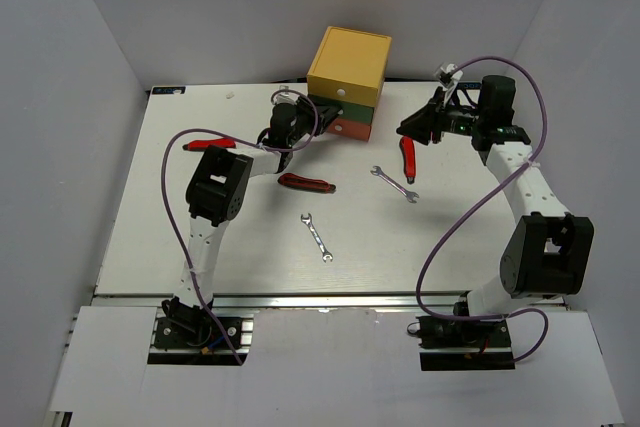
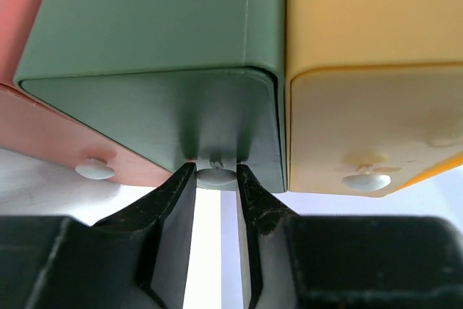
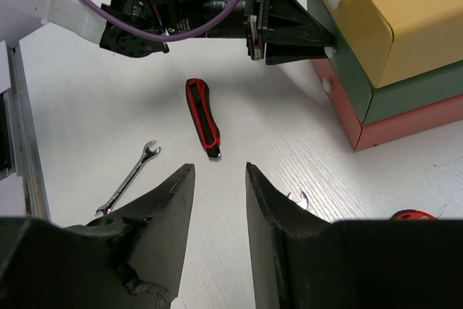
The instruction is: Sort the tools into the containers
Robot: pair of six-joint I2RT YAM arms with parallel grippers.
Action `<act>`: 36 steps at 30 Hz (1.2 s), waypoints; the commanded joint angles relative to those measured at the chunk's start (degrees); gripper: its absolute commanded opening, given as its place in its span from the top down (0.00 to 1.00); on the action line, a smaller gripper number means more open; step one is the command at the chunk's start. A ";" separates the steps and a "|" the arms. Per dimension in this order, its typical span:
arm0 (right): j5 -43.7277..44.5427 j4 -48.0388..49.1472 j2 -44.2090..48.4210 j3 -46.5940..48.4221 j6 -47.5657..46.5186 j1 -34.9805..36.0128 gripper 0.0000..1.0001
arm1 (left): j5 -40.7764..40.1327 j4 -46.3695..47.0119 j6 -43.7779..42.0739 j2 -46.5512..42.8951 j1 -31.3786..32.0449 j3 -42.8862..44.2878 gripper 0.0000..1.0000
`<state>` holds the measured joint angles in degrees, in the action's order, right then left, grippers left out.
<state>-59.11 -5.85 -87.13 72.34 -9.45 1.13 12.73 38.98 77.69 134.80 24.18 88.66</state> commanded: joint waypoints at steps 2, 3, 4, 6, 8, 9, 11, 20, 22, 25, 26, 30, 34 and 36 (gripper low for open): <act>-1.01 1.10 2.23 -0.61 -0.74 -0.33 0.59 | -0.43 1.53 0.79 0.02 0.25 0.11 0.65; -1.01 1.01 2.23 -0.70 -0.92 -0.33 0.59 | -0.51 1.71 0.80 -0.24 0.25 -0.24 0.65; -0.92 0.84 2.32 -0.79 -1.09 -0.33 0.59 | -0.43 2.23 0.71 -0.50 0.25 -0.77 0.66; -0.74 0.14 2.32 -1.23 -1.97 -0.33 0.60 | -0.25 2.76 0.62 -1.82 0.25 -2.60 0.66; -0.57 -0.65 2.41 -1.76 -2.85 -0.33 0.60 | -0.16 4.08 0.62 -2.87 0.25 -4.54 0.66; -0.04 -1.44 2.49 -2.37 -3.55 -0.33 0.60 | 0.01 4.61 0.62 -4.18 0.25 -6.55 0.66; 1.10 -2.50 2.67 -3.25 -4.60 -0.33 0.60 | 0.45 5.93 0.62 -5.68 0.34 -9.11 0.66; 9.26 -13.57 0.04 -6.94 -15.93 2.20 0.58 | 1.42 9.27 -1.05 -17.20 0.42 -26.60 0.65; 11.90 -14.72 -0.58 -7.38 -17.78 3.43 0.51 | 1.24 8.66 -2.27 -18.87 0.42 -28.27 0.63; 17.96 -14.72 -1.98 -8.61 -19.90 6.42 0.34 | 0.89 6.64 -4.12 -20.63 0.34 -28.99 0.54; 21.29 -14.46 -2.42 -8.79 -20.69 7.22 0.34 | 0.89 6.46 -4.30 -20.89 0.42 -28.64 0.52; 31.21 -12.71 -7.07 -8.53 -22.36 11.43 0.32 | 1.07 6.11 -4.48 -20.72 0.42 -26.97 0.48; 38.88 -10.42 -11.47 -7.47 -23.41 12.67 0.33 | 1.16 2.96 -6.84 -22.12 0.34 -26.09 0.40; 42.32 -9.63 -13.92 -6.42 -24.73 13.02 0.33 | 0.72 -0.38 -9.38 -23.78 0.42 -26.35 0.40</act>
<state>-25.43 -18.00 -98.98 63.86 -31.20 14.09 13.13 43.20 72.73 117.47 24.38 60.82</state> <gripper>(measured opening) 0.668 0.598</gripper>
